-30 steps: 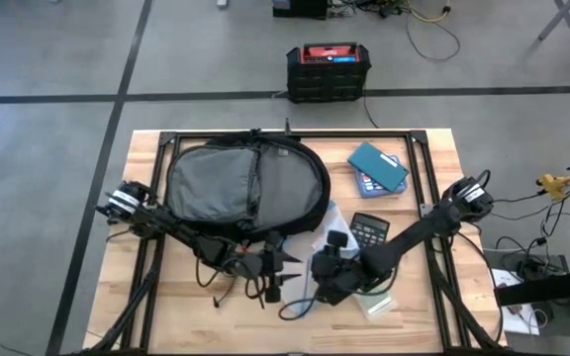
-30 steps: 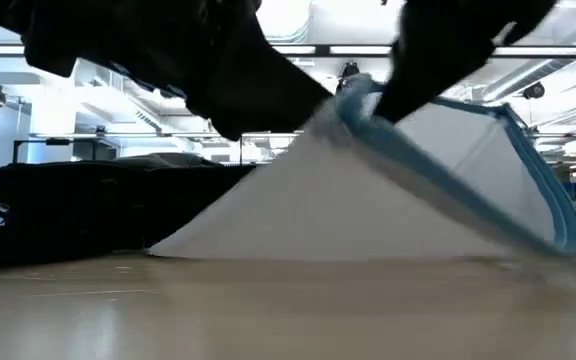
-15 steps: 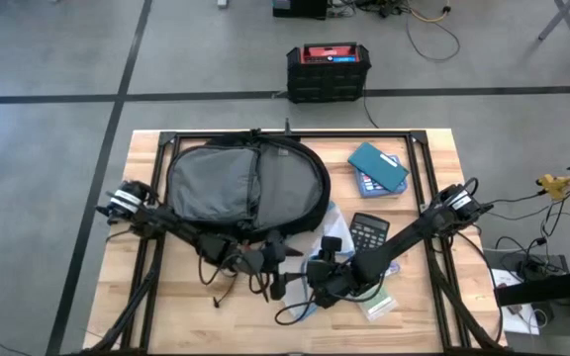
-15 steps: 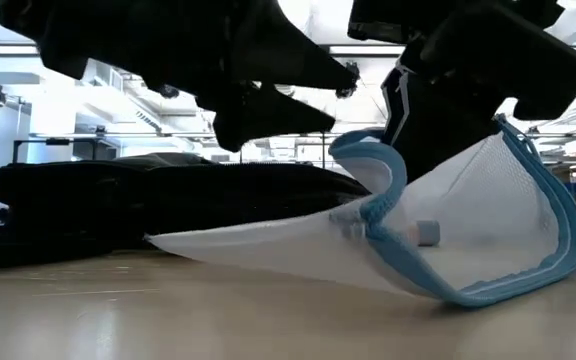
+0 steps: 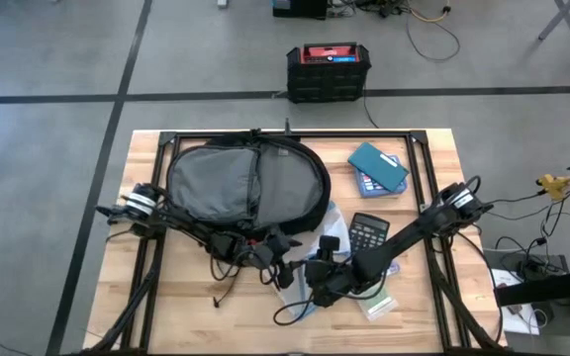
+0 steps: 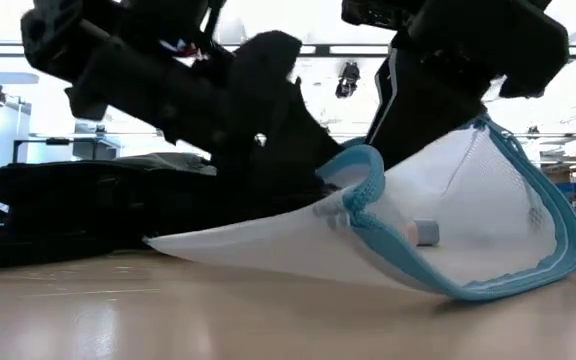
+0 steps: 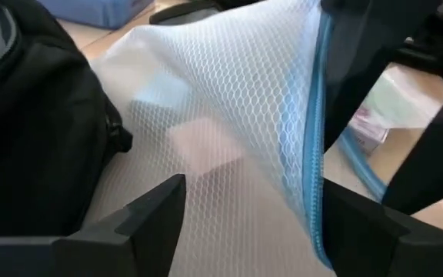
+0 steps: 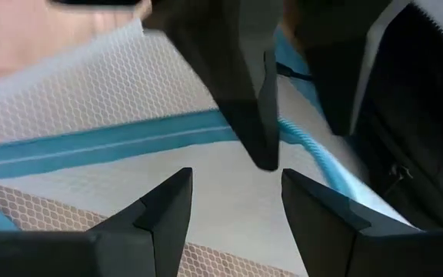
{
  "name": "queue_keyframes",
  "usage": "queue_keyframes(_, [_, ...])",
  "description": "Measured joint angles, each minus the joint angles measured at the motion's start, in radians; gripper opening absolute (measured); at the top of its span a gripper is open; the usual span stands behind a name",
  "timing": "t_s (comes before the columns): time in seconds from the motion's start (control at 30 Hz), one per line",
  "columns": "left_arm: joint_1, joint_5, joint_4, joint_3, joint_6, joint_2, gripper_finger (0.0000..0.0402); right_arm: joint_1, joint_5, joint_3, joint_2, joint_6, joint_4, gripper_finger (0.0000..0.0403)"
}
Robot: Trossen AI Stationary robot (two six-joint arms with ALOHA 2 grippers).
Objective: Unpack backpack
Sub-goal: Remove the pink charger adapter from the blue zipper pouch
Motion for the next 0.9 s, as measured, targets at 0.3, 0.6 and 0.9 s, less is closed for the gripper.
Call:
queue_keyframes(0.3, [0.0,0.0,0.012,0.0,0.02,-0.01,0.0014,0.07,-0.119,0.046,-0.012,0.187,-0.185,0.0183])
queue_keyframes(0.6, [0.016,-0.01,-0.019,0.0,0.184,-0.18,0.0001,0.082,0.036,0.033,0.053,0.342,-0.163,0.0183])
queue_keyframes(0.9, [0.017,-0.012,-0.189,0.0,0.199,-0.259,0.0,-0.05,0.155,0.007,0.06,0.608,-0.169,0.0183])
